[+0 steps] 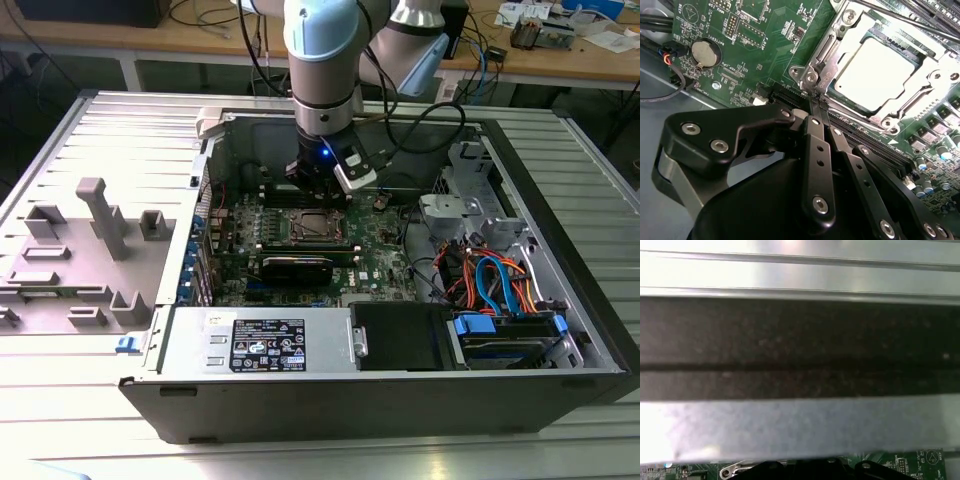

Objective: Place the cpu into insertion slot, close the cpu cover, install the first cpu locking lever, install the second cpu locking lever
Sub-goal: 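Install the first cpu locking lever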

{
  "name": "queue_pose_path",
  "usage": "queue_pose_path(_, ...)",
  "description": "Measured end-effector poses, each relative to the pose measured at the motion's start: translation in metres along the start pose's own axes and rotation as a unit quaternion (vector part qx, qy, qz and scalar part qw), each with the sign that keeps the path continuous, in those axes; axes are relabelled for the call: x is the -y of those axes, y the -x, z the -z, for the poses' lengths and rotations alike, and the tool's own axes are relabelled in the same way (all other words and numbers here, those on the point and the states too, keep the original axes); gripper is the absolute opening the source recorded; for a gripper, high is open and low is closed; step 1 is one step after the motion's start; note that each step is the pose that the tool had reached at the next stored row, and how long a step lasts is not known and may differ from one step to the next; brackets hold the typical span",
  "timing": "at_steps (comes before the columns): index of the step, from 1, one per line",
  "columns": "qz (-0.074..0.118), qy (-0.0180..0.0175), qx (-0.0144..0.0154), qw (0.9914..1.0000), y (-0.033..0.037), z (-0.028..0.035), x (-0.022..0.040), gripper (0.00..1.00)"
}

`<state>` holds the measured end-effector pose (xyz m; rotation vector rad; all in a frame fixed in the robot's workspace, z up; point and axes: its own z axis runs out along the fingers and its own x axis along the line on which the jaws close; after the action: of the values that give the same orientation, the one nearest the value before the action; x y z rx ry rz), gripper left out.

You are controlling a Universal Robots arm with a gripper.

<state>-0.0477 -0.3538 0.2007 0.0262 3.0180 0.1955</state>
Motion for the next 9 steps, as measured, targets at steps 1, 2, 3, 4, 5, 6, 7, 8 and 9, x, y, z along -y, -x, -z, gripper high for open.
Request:
queue_pose_path(1, 0.0, -0.0001, 0.0, 1.0, 0.0001, -0.0004, -0.0001, 0.11)
queue_pose_path(2, 0.0, -0.0002, -0.0001, 1.0, 0.0001, -0.0005, 0.0, 0.11)
queue_pose_path(3, 0.0, -0.0001, 0.0, 1.0, 0.0002, -0.0006, 0.0001, 0.11)
queue_pose_path(4, 0.0, -0.0001, -0.0002, 1.0, 0.0003, -0.0006, 0.0001, 0.11)
queue_pose_path(5, 0.0, 0.0, -0.0006, 1.0, 0.0003, -0.0006, 0.0, 0.11)
queue_pose_path(6, 0.0, -0.0001, -0.0009, 1.0, 0.0004, -0.0006, 0.0, 0.11)
queue_pose_path(7, 0.0, -0.0008, -0.0016, 1.0, 0.0004, -0.0005, 0.0, 0.11)
queue_pose_path(8, 0.0, -0.0023, -0.0021, 0.99999, 0.0005, -0.0005, 0.0002, 0.11)
queue_pose_path(9, 0.0, -0.0016, -0.0025, 1.0, 0.0005, -0.0011, 0.0002, 0.11)
